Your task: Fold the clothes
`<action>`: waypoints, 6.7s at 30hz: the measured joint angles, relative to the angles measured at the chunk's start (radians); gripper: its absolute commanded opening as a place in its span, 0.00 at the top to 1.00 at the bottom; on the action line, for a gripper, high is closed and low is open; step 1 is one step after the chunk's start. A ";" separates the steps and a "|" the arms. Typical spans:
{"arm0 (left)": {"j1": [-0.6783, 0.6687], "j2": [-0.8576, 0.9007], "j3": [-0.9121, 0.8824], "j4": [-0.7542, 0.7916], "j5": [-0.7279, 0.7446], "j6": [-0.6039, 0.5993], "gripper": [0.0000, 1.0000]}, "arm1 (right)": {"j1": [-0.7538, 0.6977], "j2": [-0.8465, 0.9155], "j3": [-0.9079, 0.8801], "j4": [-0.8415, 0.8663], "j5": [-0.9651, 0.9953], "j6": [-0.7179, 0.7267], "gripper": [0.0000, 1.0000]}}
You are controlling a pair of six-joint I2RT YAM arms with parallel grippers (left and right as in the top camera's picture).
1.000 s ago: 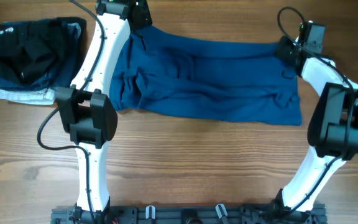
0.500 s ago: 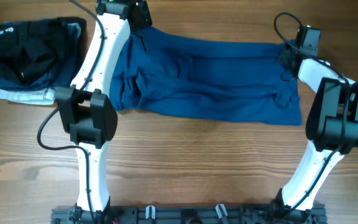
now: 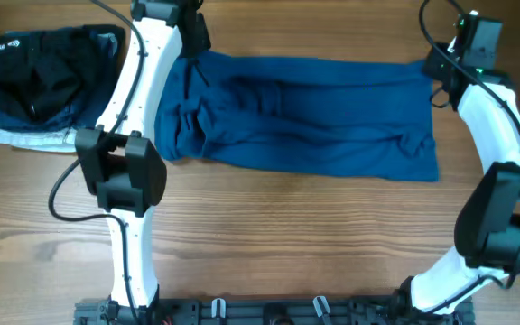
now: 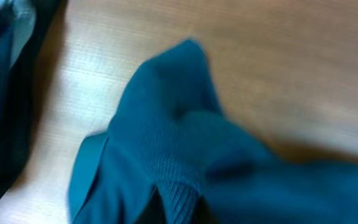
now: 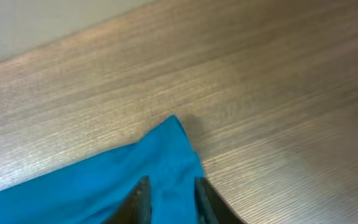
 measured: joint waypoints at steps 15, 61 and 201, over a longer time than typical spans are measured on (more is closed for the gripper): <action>0.001 -0.031 0.000 -0.088 0.038 0.000 0.96 | 0.000 0.236 -0.001 0.209 -0.090 0.055 0.52; 0.001 -0.136 -0.145 -0.311 0.042 -0.005 0.89 | -0.084 -0.166 0.002 -0.579 -0.235 0.139 0.96; 0.188 -0.378 -0.333 -0.056 0.159 -0.042 0.00 | 0.562 0.059 -0.063 -0.270 -0.315 0.148 0.96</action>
